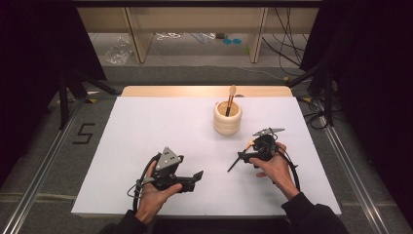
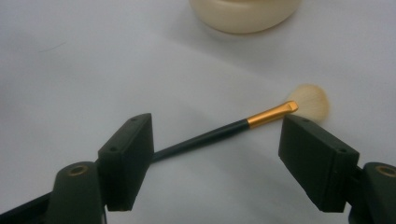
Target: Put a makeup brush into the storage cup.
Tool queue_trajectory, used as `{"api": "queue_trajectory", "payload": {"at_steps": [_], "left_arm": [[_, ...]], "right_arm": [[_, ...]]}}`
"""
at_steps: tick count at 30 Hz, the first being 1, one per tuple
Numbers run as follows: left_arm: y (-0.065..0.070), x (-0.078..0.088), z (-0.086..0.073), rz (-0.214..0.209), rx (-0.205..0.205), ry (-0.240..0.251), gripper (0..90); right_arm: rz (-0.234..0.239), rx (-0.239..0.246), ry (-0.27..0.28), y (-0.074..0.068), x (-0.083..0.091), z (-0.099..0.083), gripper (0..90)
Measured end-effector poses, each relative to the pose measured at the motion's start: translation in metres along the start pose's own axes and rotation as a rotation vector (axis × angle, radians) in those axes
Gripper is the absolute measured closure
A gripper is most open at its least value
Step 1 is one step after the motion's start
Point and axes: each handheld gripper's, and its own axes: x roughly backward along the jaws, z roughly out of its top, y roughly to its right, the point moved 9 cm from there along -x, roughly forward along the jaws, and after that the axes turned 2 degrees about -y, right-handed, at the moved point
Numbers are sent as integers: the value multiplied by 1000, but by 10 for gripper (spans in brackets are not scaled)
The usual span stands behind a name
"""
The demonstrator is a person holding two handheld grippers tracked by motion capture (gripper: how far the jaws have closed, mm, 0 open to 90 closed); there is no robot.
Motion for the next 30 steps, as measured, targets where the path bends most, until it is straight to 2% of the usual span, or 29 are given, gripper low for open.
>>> {"api": "queue_trajectory", "payload": {"at_steps": [4, 5, 6, 9, 12, 15, 17, 19, 22, 23, 26, 28, 30], "left_arm": [[0, 0, 0, -3, 7, 1, 160], [-1, 1, 0, -3, 6, 1, 160], [-1, 1, 0, -4, 4, 2, 160], [-1, 1, 0, -4, 1, 2, 160], [-1, 1, 1, -4, 3, 3, 160], [-1, 2, 1, -5, 4, 6, 160], [-1, 2, 1, -5, 4, 5, 160], [-1, 1, 0, -6, 1, 1, 160], [0, 0, 1, -10, 1, 4, 160], [1, 0, 1, -11, -2, 4, 160], [1, 0, 1, -9, -6, -1, 160], [1, 0, 1, -10, -5, 0, 160], [1, 0, 1, -12, -3, 3, 160]], "right_arm": [[-16, 12, 9, -1, -5, 3, 301], [-14, 10, -7, -2, -6, 3, 303], [-13, 27, -29, -2, -6, 2, 311], [-21, 23, -34, 0, -10, 3, 322], [-21, -18, -55, -1, -11, 2, 332], [-13, -9, -67, 1, -15, 1, 339], [-5, -20, -86, 2, -14, 0, 346], [-1, -35, -77, 2, -14, 2, 354], [13, -31, -73, 3, -15, 3, 366], [20, -52, -113, 2, -14, 1, 367], [32, -34, -125, 3, -12, 7, 373], [55, -54, -143, -1, -9, 13, 378], [51, -39, -160, -1, -8, 16, 380]]}}
